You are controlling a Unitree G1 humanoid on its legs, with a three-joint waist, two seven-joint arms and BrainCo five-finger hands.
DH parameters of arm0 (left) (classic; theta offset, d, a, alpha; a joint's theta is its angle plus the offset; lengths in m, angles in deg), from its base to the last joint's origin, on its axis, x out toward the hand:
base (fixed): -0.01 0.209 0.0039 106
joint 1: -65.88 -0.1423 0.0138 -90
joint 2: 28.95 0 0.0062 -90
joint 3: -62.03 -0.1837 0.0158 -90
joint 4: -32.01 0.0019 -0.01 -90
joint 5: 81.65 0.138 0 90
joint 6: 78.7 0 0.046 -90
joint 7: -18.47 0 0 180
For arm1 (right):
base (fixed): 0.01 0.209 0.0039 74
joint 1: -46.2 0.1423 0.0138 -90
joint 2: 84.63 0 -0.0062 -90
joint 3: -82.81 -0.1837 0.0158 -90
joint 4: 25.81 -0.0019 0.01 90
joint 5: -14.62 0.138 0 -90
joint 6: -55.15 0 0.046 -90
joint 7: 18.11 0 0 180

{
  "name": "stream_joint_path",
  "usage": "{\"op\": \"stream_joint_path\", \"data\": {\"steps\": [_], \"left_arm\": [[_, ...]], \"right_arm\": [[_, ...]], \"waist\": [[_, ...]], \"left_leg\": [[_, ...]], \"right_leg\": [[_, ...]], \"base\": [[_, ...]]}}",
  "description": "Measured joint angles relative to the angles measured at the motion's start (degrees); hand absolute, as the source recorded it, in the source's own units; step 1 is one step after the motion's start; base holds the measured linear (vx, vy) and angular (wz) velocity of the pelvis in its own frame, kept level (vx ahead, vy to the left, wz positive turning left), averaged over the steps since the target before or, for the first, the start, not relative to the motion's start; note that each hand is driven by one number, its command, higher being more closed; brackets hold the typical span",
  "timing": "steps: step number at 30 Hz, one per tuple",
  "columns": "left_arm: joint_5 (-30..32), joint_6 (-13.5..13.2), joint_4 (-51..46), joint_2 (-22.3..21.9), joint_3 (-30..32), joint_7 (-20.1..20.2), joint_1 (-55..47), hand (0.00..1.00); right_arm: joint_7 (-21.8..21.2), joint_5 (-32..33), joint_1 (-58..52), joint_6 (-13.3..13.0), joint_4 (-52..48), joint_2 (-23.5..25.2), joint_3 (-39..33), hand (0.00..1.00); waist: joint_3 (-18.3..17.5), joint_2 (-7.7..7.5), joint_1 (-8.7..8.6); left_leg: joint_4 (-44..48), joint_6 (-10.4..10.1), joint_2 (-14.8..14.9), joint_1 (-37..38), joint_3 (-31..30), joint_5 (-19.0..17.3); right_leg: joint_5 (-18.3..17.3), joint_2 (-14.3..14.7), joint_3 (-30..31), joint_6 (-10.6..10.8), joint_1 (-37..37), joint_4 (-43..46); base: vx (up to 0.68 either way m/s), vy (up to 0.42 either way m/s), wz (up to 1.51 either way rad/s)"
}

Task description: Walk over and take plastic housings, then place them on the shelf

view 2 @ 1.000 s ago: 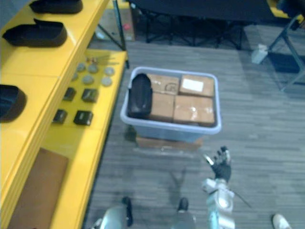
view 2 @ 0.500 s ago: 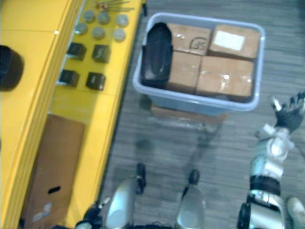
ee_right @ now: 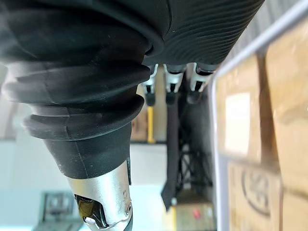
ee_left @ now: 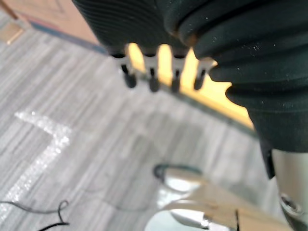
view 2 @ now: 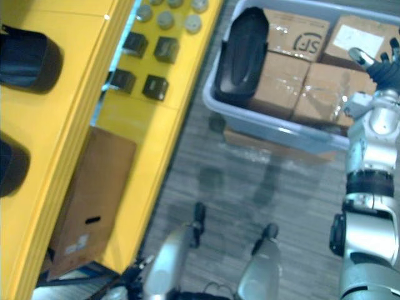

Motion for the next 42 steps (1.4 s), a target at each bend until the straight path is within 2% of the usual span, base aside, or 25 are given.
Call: {"op": "stream_joint_path", "data": {"steps": [2,5,7,8,9,11,15,22,25,26,32,35,42], "left_arm": [[-1.0,0.0,0.0,0.5,-1.3,0.3,0.3,0.0],[-1.1,-0.1,0.0,0.4,-2.4,0.8,1.1,0.0],[-1.2,-0.2,0.0,0.3,-3.3,1.0,1.4,0.0],[-1.1,-0.2,0.0,0.2,-3.7,1.3,1.6,0.0],[-1.1,-0.3,0.0,0.1,-3.7,1.4,1.6,0.0],[-1.2,-0.4,0.0,0.2,-3.9,1.9,1.8,0.0],[-1.2,-0.3,0.0,0.4,-4.1,2.9,2.3,0.0],[-2.4,-0.2,0.0,0.3,-4.3,4.3,3.2,0.0],[-2.9,-0.3,0.0,0.3,-4.2,4.4,3.2,0.0],[-2.9,-0.3,0.0,0.3,-4.2,4.4,3.2,0.0],[-2.9,-0.5,0.0,0.3,-4.2,4.6,3.3,0.0],[-2.9,-1.0,0.0,0.2,-4.2,4.6,3.6,0.0],[-3.4,-2.1,0.1,-0.3,-4.1,4.5,4.1,0.0]], "right_arm": [[0.1,-0.7,2.2,0.6,2.5,-0.3,1.3,0.0],[0.7,-2.2,5.0,0.6,5.9,-1.9,4.1,0.0],[-1.1,-1.0,6.5,0.0,6.2,-2.1,5.4,0.0],[-5.0,2.0,7.4,-0.8,6.2,-2.2,6.3,0.0],[-6.8,3.2,7.6,-1.2,6.2,-2.1,6.9,0.0],[-13.3,6.8,8.0,-2.5,5.8,-2.1,8.9,0.0],[-23.1,13.1,8.4,-3.5,5.6,-2.0,9.8,0.0],[-35.3,21.1,9.2,-3.2,5.3,-0.6,9.8,0.0],[-39.0,22.7,9.1,-1.1,4.8,0.0,9.7,0.0],[-39.6,22.7,8.9,0.1,4.8,0.5,9.7,0.0],[-39.6,22.6,6.3,2.8,5.2,2.4,9.8,0.0],[-37.1,22.1,5.0,4.5,6.3,3.2,9.8,0.0],[-31.1,20.2,4.0,6.4,10.4,3.6,9.6,0.0]], "waist": [[0.0,0.07,0.42],[0.4,1.32,1.34],[0.9,2.24,1.84],[0.9,2.81,2.43],[0.9,2.86,2.54],[0.9,2.87,2.96],[0.9,2.92,4.01],[0.9,3.82,5.46],[0.9,3.82,5.61],[0.9,3.83,5.61],[0.9,3.83,5.84],[0.9,3.83,5.97],[0.4,4.48,6.79]], "left_leg": [[0.0,-0.1,-0.1,-1.0,-0.7,0.4],[0.2,0.0,-0.4,-2.2,-1.8,1.0],[0.4,0.1,-0.6,-2.3,-2.0,1.1],[0.7,0.1,-0.7,-2.4,-2.0,1.1],[0.7,0.1,-0.7,-2.4,-2.0,1.1],[0.7,0.1,-0.8,-2.4,-2.1,1.2],[0.7,0.1,-0.9,-2.8,-2.6,1.5],[0.2,-0.4,-0.8,-3.4,-3.2,2.6],[-1.0,-0.5,-0.8,-3.4,-3.3,3.5],[-1.1,-0.6,-0.7,-3.3,-3.4,3.6],[-1.1,-0.7,-0.6,-3.4,-3.5,3.7],[-1.1,-0.7,-0.5,-3.5,-3.5,3.7],[-1.1,-0.7,-0.3,-4.5,-3.3,3.7]], "right_leg": [[0.0,0.0,-0.7,0.0,-0.5,0.1],[0.0,-0.3,-1.7,0.0,-0.8,0.5],[0.0,-0.5,-1.8,0.0,-0.8,0.8],[0.0,-0.6,-1.8,0.0,-0.9,0.9],[0.0,-0.6,-1.8,0.0,-0.9,0.9],[0.0,-0.6,-1.9,0.0,-0.9,1.1],[-0.2,-0.7,-2.0,-0.2,-1.2,1.6],[-1.2,-1.1,-2.9,-0.6,-2.2,3.8],[-1.4,-1.1,-3.0,-0.9,-2.9,4.3],[-1.6,-1.1,-3.1,-1.0,-2.9,4.6],[-1.7,-0.9,-3.2,-1.0,-2.9,4.7],[-1.7,-0.9,-3.2,-1.0,-3.0,4.6],[-1.7,-0.8,-3.2,-1.0,-4.2,4.6]], "base": [[-0.03,-0.001,0.19],[-0.03,0.01,0.2],[-0.03,0.019,0.06],[0.0,0.0,0.0],[0.0,0.0,0.0],[0.0,0.0,0.0],[-0.02,0.007,0.06],[-0.02,-0.006,0.06],[-0.02,-0.016,0.02],[-0.02,-0.02,0.03],[0.0,0.0,0.0],[0.0,0.0,0.0],[0.0,0.0,0.0]]}}
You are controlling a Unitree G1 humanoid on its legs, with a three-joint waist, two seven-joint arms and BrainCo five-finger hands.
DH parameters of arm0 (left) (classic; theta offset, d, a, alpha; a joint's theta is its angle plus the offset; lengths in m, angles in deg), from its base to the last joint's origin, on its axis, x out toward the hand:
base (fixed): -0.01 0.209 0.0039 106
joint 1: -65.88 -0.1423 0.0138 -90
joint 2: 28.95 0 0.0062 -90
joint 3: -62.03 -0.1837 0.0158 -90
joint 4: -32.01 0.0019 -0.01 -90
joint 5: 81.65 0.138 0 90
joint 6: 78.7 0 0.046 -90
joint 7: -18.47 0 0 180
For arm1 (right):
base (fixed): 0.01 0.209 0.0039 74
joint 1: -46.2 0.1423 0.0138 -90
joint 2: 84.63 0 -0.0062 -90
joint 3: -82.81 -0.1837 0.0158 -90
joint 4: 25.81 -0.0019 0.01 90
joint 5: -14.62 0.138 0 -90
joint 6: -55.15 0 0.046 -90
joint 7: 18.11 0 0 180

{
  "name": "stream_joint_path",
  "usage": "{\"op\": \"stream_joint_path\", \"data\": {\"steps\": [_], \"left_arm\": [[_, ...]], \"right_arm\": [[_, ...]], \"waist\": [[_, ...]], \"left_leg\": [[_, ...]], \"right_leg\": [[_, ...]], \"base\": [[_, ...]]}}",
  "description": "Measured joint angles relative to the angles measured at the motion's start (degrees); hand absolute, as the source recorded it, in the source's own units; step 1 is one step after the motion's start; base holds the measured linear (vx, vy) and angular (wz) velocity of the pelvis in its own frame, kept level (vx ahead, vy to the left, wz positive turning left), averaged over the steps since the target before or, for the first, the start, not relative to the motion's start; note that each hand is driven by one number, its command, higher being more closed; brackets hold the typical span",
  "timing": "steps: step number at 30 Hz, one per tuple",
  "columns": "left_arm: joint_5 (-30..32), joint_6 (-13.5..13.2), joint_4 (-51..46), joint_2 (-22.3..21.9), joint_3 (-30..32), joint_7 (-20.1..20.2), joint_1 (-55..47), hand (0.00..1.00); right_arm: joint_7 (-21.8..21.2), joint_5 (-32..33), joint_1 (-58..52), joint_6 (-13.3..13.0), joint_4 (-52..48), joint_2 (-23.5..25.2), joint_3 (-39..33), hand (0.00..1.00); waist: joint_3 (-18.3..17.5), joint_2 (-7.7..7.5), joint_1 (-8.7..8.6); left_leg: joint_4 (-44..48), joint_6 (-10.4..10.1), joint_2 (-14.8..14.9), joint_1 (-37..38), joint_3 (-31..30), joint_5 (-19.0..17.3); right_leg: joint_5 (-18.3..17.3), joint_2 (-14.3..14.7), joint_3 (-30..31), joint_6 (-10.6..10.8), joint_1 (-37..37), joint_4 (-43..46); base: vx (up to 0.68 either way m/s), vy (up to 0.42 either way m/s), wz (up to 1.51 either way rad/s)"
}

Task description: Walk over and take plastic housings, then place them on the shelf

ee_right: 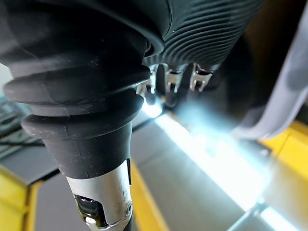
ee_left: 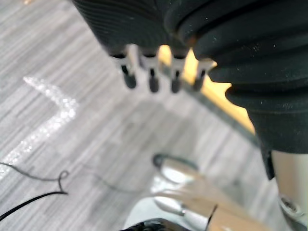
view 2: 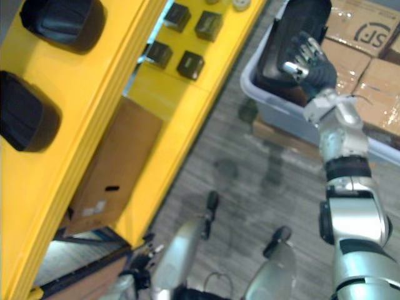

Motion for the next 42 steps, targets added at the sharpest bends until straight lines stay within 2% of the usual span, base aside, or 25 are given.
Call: {"op": "stream_joint_path", "data": {"steps": [5,8,10,17,22,23,26,30,37,41,42], "left_arm": [[-1.4,-0.5,0.0,-0.5,0.1,-0.1,0.2,0.0],[-4.0,-0.6,0.0,-0.6,0.0,-0.1,0.2,0.0],[-6.1,-1.1,0.1,-1.0,-0.1,-0.1,0.3,0.0],[-6.6,-1.9,-0.1,-1.2,-0.1,-0.1,0.6,0.0],[-6.6,-1.8,-0.1,-1.2,-0.1,-0.3,0.6,0.0],[-6.6,-1.7,-0.1,-1.2,0.0,-0.5,0.5,0.0],[-6.6,-1.6,-0.2,-1.2,0.0,-0.8,0.5,0.0],[-6.6,-1.6,-0.2,-1.2,0.0,-0.9,0.4,0.0],[-6.7,-1.6,-0.1,-1.2,-0.1,-0.9,0.4,0.0],[-6.5,-1.7,-0.1,-1.0,0.0,-1.3,0.1,0.0],[-6.2,-1.8,-0.1,-0.7,0.0,-1.4,0.0,0.0]], "right_arm": [[4.9,-2.2,0.0,0.6,1.7,0.0,-0.8,0.0],[9.0,-4.3,0.0,0.6,1.9,-0.1,-0.9,0.0],[12.9,-4.4,0.4,0.2,1.9,-0.9,-0.9,0.0],[21.2,-4.8,1.1,0.3,1.9,-1.9,-1.0,0.0],[25.7,-6.6,1.1,2.6,2.2,-3.3,-2.2,0.0],[27.4,-6.7,1.1,3.4,2.2,-3.6,-2.5,0.0],[28.4,-6.6,1.1,4.6,3.6,-4.0,-3.2,0.0],[27.9,-6.6,0.9,4.6,3.7,-5.3,-3.2,0.0],[27.9,-9.0,-0.2,-2.2,-0.2,-5.8,-3.2,0.0],[30.2,-9.2,-3.6,-9.6,-8.1,-3.6,-7.3,0.0],[31.5,-9.5,-6.2,-12.5,-11.0,-1.8,-9.2,0.0]], "waist": [[-0.4,0.63,0.46],[-0.5,0.79,0.5],[-1.1,1.4,0.66],[-1.4,1.73,0.6],[-1.4,1.71,0.54],[-1.4,1.71,0.53],[-1.4,1.68,0.37],[-1.4,1.66,0.13],[-1.3,1.61,-0.03],[-1.4,0.68,-0.45],[-1.2,0.04,-1.06]], "left_leg": [[0.1,0.0,0.1,-0.7,0.1,0.1],[0.2,0.0,0.2,-1.0,0.1,0.1],[0.7,0.0,0.2,-2.8,0.1,0.1],[0.9,-0.1,0.5,-3.7,0.2,0.3],[1.0,-0.1,1.0,-3.6,0.4,0.3],[1.2,-0.1,1.7,-3.5,0.7,0.3],[1.1,-0.1,2.7,-2.3,1.5,0.3],[1.0,-0.1,3.3,-1.8,1.8,0.3],[0.7,-0.5,3.9,-1.8,1.8,0.5],[0.5,-0.5,4.0,-1.0,2.1,0.5],[0.1,-0.5,4.0,0.3,2.3,0.5]], "right_leg": [[0.0,0.0,0.0,0.0,-0.7,0.1],[0.0,0.0,0.0,0.0,-1.0,0.2],[0.0,0.0,0.0,0.0,-2.6,0.6],[0.0,0.0,0.1,0.0,-3.8,1.1],[0.5,0.3,0.2,-0.3,-3.5,0.4],[1.1,1.1,0.2,-0.3,-3.2,-0.5],[1.8,2.1,0.5,-0.5,-1.9,-1.8],[1.9,2.6,0.6,-0.6,-1.7,-2.2],[2.2,3.3,0.7,-0.9,-1.8,-2.6],[2.5,3.8,1.6,-0.6,-1.4,-2.9],[2.7,4.0,1.6,-0.4,-0.1,-3.6]], "base": [[0.0,0.0,0.0],[0.0,0.0,0.0],[0.0,0.0,0.0],[0.0,0.0,0.0],[0.0,0.003,-0.04],[0.0,0.001,-0.15],[-0.01,-0.001,-0.18],[-0.03,-0.005,-0.09],[-0.01,-0.008,-0.02],[0.04,-0.015,-0.05],[0.05,-0.015,-0.09]]}}
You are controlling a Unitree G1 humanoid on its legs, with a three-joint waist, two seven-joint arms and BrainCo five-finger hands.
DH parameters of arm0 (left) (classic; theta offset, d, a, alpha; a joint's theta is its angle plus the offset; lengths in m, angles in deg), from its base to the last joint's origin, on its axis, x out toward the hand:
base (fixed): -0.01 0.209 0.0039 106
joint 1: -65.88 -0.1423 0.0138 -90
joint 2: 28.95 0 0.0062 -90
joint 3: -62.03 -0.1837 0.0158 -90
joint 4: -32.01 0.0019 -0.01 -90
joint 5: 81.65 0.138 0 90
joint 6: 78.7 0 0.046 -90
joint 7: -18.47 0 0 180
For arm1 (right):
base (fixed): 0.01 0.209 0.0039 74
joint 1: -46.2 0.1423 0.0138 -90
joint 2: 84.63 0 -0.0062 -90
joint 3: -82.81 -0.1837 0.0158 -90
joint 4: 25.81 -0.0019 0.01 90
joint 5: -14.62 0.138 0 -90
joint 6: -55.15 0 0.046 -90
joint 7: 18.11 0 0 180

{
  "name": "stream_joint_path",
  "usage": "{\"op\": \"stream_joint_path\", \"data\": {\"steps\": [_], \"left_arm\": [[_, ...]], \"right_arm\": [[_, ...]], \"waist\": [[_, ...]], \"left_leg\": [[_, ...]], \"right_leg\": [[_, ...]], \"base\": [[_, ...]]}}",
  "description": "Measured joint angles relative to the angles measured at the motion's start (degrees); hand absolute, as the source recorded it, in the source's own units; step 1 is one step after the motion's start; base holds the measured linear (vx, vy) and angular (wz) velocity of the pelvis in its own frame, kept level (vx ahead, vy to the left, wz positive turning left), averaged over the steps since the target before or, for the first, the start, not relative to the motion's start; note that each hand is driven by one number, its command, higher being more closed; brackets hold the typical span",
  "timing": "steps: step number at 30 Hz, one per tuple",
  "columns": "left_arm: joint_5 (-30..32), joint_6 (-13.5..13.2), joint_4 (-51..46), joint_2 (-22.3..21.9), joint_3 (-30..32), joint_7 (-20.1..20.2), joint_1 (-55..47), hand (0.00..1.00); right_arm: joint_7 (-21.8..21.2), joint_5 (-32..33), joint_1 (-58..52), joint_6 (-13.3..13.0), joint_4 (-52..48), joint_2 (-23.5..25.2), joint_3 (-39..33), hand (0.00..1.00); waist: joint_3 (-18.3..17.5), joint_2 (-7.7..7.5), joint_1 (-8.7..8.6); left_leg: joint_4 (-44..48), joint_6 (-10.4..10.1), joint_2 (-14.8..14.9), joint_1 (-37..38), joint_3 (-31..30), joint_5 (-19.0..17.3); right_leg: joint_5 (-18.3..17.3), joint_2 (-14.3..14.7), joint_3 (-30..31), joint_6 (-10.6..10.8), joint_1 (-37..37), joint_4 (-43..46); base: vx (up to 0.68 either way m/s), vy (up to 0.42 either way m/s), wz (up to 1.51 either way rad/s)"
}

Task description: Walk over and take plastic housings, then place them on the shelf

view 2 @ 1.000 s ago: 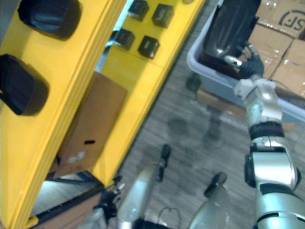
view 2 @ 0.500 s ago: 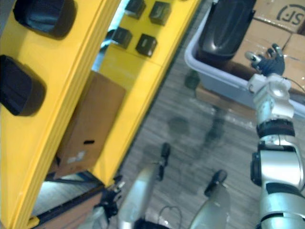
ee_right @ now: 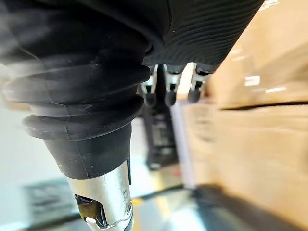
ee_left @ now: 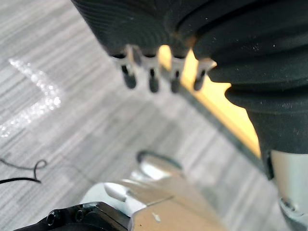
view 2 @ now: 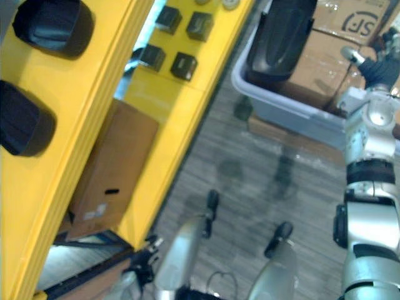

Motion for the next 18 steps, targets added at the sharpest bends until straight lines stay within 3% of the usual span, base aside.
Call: {"op": "stream_joint_path", "data": {"steps": [3,5,6,8,11,13,14,18], "left_arm": [[0.3,-0.5,-0.1,1.0,0.9,-0.7,-1.5,0.0],[2.4,-0.7,-0.6,2.4,2.1,-1.8,-3.6,0.0],[3.0,-0.7,-0.8,2.7,2.7,-1.9,-4.4,0.0],[6.8,-1.0,-3.4,3.7,4.6,-2.8,-7.0,0.0],[14.1,-3.3,-6.5,4.1,5.6,-5.3,-10.4,0.0],[17.9,-3.7,-6.9,4.6,5.6,-6.7,-12.1,0.0],[22.6,1.5,-8.8,6.6,0.1,-8.1,-15.0,0.0],[22.6,1.5,-8.8,6.6,0.1,-8.1,-15.0,0.0]], "right_arm": [[0.7,-0.8,-9.0,-5.3,-8.8,6.0,-4.4,0.0],[1.8,-4.0,-19.2,-7.5,-19.5,13.0,-6.6,0.0],[1.9,-3.9,-21.9,-7.6,-22.1,14.8,-6.7,0.0],[2.1,-3.9,-33.2,-8.0,-30.9,20.6,-7.5,0.0],[1.6,-3.2,-46.1,-9.4,-38.1,27.4,-8.7,0.0],[0.1,-0.1,-51.6,-10.2,-39.2,29.8,-9.5,0.0],[-8.1,5.1,-64.6,-10.2,-38.8,35.7,-11.5,0.0],[-8.1,5.1,-64.8,-10.2,-38.8,35.7,-11.5,0.0]], "waist": [[-0.1,-2.7,-1.73],[-0.1,-6.11,-4.48],[-0.1,-7.14,-5.05],[-0.2,-10.67,-6.78],[-2.6,-13.65,-8.2],[-5.5,-15.01,-9.33],[-15.6,-14.04,-12.28],[-15.6,-14.0,-12.31]], "left_leg": [[-0.3,0.1,0.4,3.3,1.2,-0.9],[0.9,-0.2,1.3,6.0,1.6,-3.1],[1.0,-0.3,1.6,6.9,2.0,-3.5],[0.9,-0.5,2.5,10.4,3.1,-5.0],[0.5,-0.9,3.6,14.4,6.0,-6.9],[0.2,-1.2,4.2,16.2,7.8,-8.2],[2.8,-1.0,5.4,20.5,13.7,-12.3],[3.0,-0.9,5.5,21.0,14.1,-12.5]], "right_leg": [[0.3,0.5,0.2,0.2,3.5,-1.9],[0.4,1.8,0.5,0.3,7.3,-4.8],[0.5,2.2,0.9,0.3,8.2,-5.6],[1.6,3.4,1.6,0.5,12.2,-9.1],[2.9,5.0,3.5,0.7,16.4,-13.7],[3.5,5.7,4.8,0.8,17.9,-15.9],[6.3,5.7,9.2,1.9,21.4,-20.4],[6.3,5.6,9.4,1.9,21.6,-20.4]], "base": [[0.05,0.006,-0.15],[0.05,0.031,-0.22],[0.06,0.035,-0.35],[0.09,0.024,-0.32],[0.11,0.021,-0.41],[0.12,0.016,-0.41],[0.06,0.015,-0.2],[-0.02,0.018,-0.05]]}}
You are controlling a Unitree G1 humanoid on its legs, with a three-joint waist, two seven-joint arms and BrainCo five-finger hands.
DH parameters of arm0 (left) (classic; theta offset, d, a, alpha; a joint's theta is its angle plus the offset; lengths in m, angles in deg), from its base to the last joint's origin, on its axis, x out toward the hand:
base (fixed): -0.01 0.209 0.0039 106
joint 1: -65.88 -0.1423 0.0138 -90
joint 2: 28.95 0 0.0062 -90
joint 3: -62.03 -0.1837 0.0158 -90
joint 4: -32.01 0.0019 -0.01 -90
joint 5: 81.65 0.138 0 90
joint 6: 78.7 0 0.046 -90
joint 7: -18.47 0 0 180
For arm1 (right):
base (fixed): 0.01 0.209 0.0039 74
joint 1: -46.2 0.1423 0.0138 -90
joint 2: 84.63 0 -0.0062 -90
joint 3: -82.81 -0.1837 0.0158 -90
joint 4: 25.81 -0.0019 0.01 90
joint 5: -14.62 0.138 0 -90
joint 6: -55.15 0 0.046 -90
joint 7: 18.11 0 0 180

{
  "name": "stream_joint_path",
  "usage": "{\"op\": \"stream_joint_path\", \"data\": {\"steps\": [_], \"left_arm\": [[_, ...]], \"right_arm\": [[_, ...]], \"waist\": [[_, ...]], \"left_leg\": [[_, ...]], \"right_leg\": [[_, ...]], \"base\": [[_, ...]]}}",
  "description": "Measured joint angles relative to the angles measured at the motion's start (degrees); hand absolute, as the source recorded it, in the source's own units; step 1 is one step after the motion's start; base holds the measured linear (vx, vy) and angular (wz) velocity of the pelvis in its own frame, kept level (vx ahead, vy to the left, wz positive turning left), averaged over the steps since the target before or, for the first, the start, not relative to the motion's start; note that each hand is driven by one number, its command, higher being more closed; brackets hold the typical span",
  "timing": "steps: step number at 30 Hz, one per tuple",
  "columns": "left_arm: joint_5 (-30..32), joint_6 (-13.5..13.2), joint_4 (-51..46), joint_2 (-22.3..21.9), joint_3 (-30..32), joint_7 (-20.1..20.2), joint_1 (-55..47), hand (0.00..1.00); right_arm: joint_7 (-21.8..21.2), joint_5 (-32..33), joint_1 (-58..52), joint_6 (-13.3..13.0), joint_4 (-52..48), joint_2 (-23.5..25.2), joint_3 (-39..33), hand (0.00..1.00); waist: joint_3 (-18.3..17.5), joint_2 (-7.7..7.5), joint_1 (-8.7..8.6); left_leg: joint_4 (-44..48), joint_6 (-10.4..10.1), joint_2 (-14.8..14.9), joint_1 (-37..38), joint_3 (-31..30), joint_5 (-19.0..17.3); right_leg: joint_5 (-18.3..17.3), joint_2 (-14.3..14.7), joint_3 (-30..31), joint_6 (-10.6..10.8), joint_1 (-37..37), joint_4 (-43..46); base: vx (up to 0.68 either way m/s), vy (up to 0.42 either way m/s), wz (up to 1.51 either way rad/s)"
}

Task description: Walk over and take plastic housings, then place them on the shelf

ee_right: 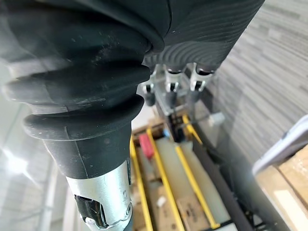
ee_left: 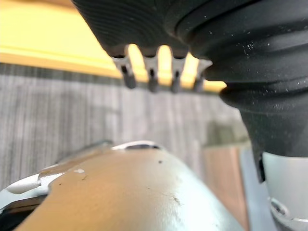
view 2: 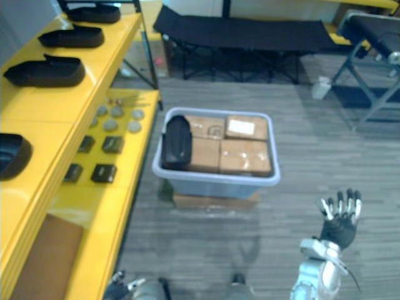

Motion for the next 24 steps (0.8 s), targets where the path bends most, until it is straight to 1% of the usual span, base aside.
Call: {"op": "stream_joint_path", "data": {"steps": [3,6,9,11,12,13,14,15,16,17,18,19,20,21,22,23,24], "left_arm": [[0.0,0.2,0.5,0.0,0.5,0.0,0.1,0.0],[-0.1,0.5,2.8,-0.2,0.6,0.0,1.2,0.0],[-0.1,0.5,5.3,-1.1,2.9,-0.1,2.2,0.0],[-0.1,0.2,7.8,-2.0,4.9,-0.3,3.0,0.0],[-0.1,0.0,8.1,-2.1,5.1,-0.5,3.0,0.0],[0.0,-0.2,8.4,-2.4,5.4,-0.6,3.2,0.0],[0.3,-0.5,8.3,-2.5,5.7,-0.6,3.5,0.0],[0.9,-0.6,8.3,-2.5,5.7,-0.6,3.5,0.0],[2.6,-0.7,8.5,-2.5,5.8,-0.6,3.4,0.0],[3.0,-0.9,8.6,-2.2,5.8,-0.6,3.3,0.0],[2.9,-1.4,8.4,-2.0,6.2,-0.6,3.1,0.0],[2.8,-1.5,8.2,-1.5,6.9,-0.7,3.0,0.0],[2.2,-1.4,8.2,-1.4,7.2,-0.7,2.7,0.0],[2.0,-1.3,8.3,-1.2,7.1,-0.7,2.7,0.0],[1.5,-1.3,8.2,-0.8,6.8,-0.6,3.1,0.0],[1.3,-1.3,8.3,-0.6,6.8,-0.6,3.4,0.0],[0.0,-1.4,8.3,-0.5,6.7,-0.5,3.9,0.0]], "right_arm": [[0.0,0.0,-0.4,0.1,0.0,0.0,0.0,0.0],[0.0,0.0,-1.3,0.5,0.2,-0.3,0.2,0.0],[-0.1,-0.1,-1.5,1.0,0.7,-0.7,3.3,0.0],[-0.1,-0.1,-0.9,2.4,1.9,-1.3,7.9,0.0],[-0.2,-0.1,-0.6,2.8,2.6,-1.3,8.9,0.0],[-0.2,-0.2,0.0,2.9,3.7,-1.2,10.2,0.0],[-0.3,-0.3,1.0,3.0,4.7,-1.1,11.1,0.0],[-0.3,-0.3,1.2,3.1,4.9,-1.1,11.5,0.0],[-0.2,-0.2,2.1,3.1,5.0,-1.0,12.2,0.0],[0.0,-0.3,2.5,3.1,4.8,-1.0,13.3,0.0],[0.1,-0.3,2.5,3.1,4.7,-1.0,13.8,0.0],[0.1,-0.3,2.0,3.2,4.7,-0.8,14.4,0.0],[-0.1,-0.7,1.0,3.6,4.5,-0.4,14.6,0.0],[-0.1,-1.1,0.7,3.8,4.1,-0.2,14.5,0.0],[-0.4,-1.4,0.4,4.0,3.2,-0.2,14.3,0.0],[-0.5,-1.6,0.4,4.3,2.7,-0.2,13.9,0.0],[-1.3,-1.8,0.4,5.0,1.8,-0.2,13.3,0.0]], "waist": [[-0.4,0.38,-0.2],[-0.9,1.2,-0.64],[-1.0,1.36,-1.34],[-1.0,1.33,-1.52],[-1.0,1.28,-1.47],[-0.9,1.08,-1.38],[-0.4,0.66,-0.23],[-0.3,0.74,0.24],[0.6,0.54,0.87],[1.9,0.09,0.99],[2.7,-0.58,0.99],[4.3,-1.08,1.11],[4.3,-1.49,1.17],[4.3,-1.54,1.14],[4.4,-1.43,0.92],[4.4,-1.36,0.86],[4.6,-1.1,0.36]], "left_leg": [[0.6,0.0,0.7,-0.1,1.0,-0.4],[0.4,0.0,0.4,-0.9,1.0,-0.4],[-1.1,-0.1,-0.2,-0.8,1.0,0.3],[-1.6,-0.3,-0.1,-0.1,1.2,0.3],[-1.9,-0.4,-0.1,0.1,1.4,0.1],[-1.7,-0.6,-0.1,0.1,1.5,-0.5],[-1.0,-0.1,-0.1,0.0,1.8,-1.6],[-0.3,0.2,0.0,0.0,1.8,-2.3],[1.1,0.5,0.6,0.0,1.9,-3.8],[3.0,0.6,1.2,1.1,2.3,-5.4],[3.7,0.8,1.5,2.0,2.2,-6.1],[5.0,1.1,1.8,3.8,2.0,-7.3],[5.7,1.2,2.4,4.5,1.7,-8.1],[5.7,1.0,2.6,4.8,1.6,-8.3],[5.4,0.7,2.9,4.8,1.2,-8.7],[5.2,0.7,2.9,4.6,0.9,-8.7],[5.1,0.5,3.0,4.0,-0.3,-8.9]], "right_leg": [[0.8,0.6,0.7,-0.3,-0.1,-1.6],[1.5,0.6,0.6,-0.3,-0.2,-2.8],[2.5,0.6,0.5,-0.4,-0.5,-4.3],[2.4,0.7,0.4,-0.7,-0.4,-4.3],[2.2,0.8,0.4,-1.0,-0.4,-3.9],[1.4,0.7,0.3,-2.2,-1.4,-1.7],[0.3,0.5,0.1,-3.7,-3.5,1.9],[-0.1,0.5,-0.1,-4.2,-4.7,4.3],[-0.9,0.4,-0.3,-5.2,-8.2,11.8],[-0.9,-0.5,-0.4,-5.4,-11.3,20.6],[-0.8,-1.1,-0.4,-5.7,-12.2,24.3],[-0.5,-1.9,-0.1,-7.1,-13.6,29.4],[-2.5,-1.8,-0.1,-8.2,-14.0,30.7],[-3.7,-1.4,0.0,-8.1,-14.2,29.3],[-4.3,-0.7,0.5,-7.8,-15.0,24.3],[-4.0,-0.1,1.7,-7.4,-15.5,20.7],[-2.5,0.7,4.9,-5.8,-16.2,13.1]], "base": [[-0.04,0.026,-0.17],[0.0,0.006,-0.04],[0.02,0.001,-0.02],[0.04,-0.008,-0.08],[0.04,0.0,-0.08],[0.04,0.015,-0.19],[0.04,0.026,-0.29],[0.0,0.052,-0.48],[-0.05,0.085,-0.4],[-0.06,0.096,-0.29],[-0.02,0.075,-0.06],[0.05,0.028,0.05],[0.08,0.008,0.05],[0.1,-0.006,0.05],[0.1,-0.015,0.05],[0.15,-0.046,0.21],[0.18,-0.1,0.47]]}}
